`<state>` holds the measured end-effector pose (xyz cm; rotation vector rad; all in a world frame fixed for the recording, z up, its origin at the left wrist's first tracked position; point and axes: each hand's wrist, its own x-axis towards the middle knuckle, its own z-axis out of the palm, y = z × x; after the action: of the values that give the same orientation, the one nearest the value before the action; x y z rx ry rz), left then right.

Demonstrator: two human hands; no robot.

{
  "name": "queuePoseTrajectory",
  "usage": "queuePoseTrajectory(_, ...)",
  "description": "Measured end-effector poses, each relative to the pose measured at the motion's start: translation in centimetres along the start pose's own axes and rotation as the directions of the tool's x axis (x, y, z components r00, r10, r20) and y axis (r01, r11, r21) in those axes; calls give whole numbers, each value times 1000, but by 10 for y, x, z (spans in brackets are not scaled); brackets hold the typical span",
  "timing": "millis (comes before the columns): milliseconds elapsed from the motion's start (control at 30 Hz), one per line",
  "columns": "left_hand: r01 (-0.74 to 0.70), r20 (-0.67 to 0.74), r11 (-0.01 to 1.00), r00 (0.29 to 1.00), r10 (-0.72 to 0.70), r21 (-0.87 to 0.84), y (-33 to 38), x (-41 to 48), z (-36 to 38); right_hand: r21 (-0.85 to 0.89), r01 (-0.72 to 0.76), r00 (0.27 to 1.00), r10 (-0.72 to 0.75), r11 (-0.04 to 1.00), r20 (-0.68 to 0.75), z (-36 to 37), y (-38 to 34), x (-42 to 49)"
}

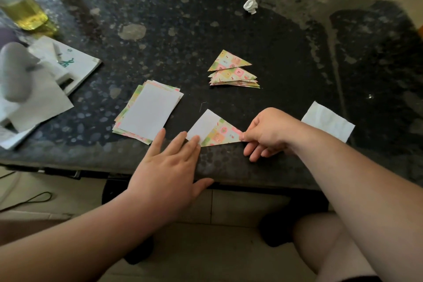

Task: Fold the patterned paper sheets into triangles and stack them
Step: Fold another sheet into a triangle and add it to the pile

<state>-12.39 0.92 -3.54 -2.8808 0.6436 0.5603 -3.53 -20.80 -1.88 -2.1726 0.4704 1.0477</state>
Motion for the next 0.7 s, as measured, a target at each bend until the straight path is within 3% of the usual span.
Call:
queuePoseTrajectory(167,8,1,992,1000,-8,-125,-5,1,-14,-85,9,1000,-10,996,-6,-3,-2,2)
queuePoseTrajectory(233,-1,-143,977,989,-30,-214,-1,12,-22,-170,31,999,-34,985,-15,-3,-7,5)
queuePoseTrajectory(300,5,-264,911,956,-126,-413,-3,29,-28,-254,30,1000,-28,967,14,-2,-18,4)
queuePoseTrajectory(400,200,13,736,968,-252,-647,-10,57,-40,-364,28,999,-12,931,46,3,-31,4)
queuePoseTrajectory(533,309,230,643,951,-206,-701,-11,82,-40,-425,34,998,-10,905,59,11,-39,11)
queuePoseTrajectory(700,390,350,530,919,-180,-753,-9,87,-42,-368,56,996,-25,928,87,12,-36,16)
